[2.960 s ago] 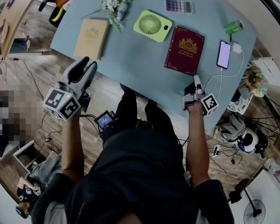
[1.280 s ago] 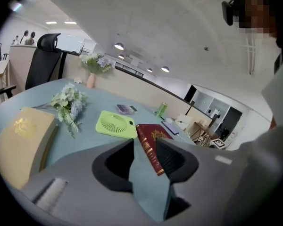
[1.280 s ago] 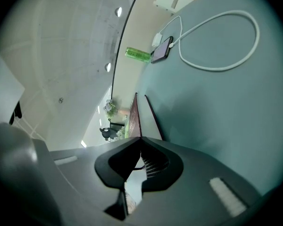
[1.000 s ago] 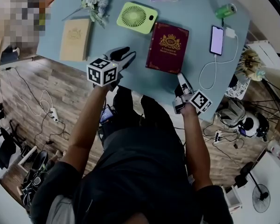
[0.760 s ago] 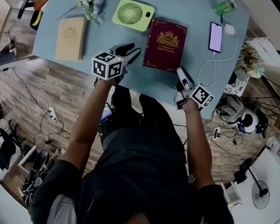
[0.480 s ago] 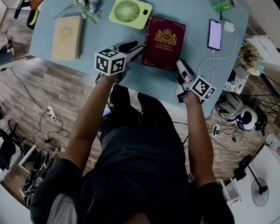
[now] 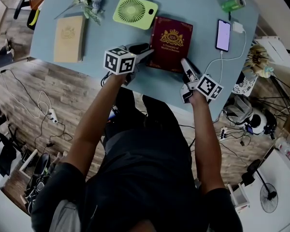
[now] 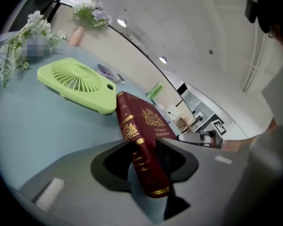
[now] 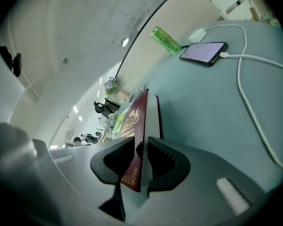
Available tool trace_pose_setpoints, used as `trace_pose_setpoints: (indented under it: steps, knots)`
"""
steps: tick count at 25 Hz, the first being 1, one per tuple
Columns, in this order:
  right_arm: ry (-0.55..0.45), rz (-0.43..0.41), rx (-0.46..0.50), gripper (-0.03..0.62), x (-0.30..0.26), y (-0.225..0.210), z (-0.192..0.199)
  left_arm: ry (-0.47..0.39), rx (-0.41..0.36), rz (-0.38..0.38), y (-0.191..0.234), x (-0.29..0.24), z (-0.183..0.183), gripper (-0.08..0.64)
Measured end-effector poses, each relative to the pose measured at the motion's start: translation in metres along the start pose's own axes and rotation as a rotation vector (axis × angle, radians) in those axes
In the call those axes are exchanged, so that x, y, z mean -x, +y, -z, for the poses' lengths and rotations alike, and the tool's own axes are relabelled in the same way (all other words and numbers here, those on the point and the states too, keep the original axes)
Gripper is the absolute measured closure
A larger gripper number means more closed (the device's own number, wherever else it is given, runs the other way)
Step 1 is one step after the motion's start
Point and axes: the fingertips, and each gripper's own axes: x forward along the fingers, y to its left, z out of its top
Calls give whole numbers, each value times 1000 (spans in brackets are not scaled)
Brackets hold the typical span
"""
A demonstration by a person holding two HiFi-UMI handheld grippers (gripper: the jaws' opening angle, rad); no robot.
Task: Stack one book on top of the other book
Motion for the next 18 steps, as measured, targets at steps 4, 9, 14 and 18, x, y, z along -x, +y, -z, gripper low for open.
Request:
trace_pose_setpoints:
  steps: [4,9,14,18]
  knots:
    - [13,-7,2,523,2,8,1,-20,-25,-33,-2,-3,-4,362]
    - [5,-19,22,525,4,29,-4,-91,-53,-55,-11,15,-24,368]
    - [-20,-50,38,526,2,57,-10,-147,-74,-76,-16,38,-40,368]
    - [-7,-78,54,526,-7,78,-7,-189,-89,-105,-14,63,-50,367]
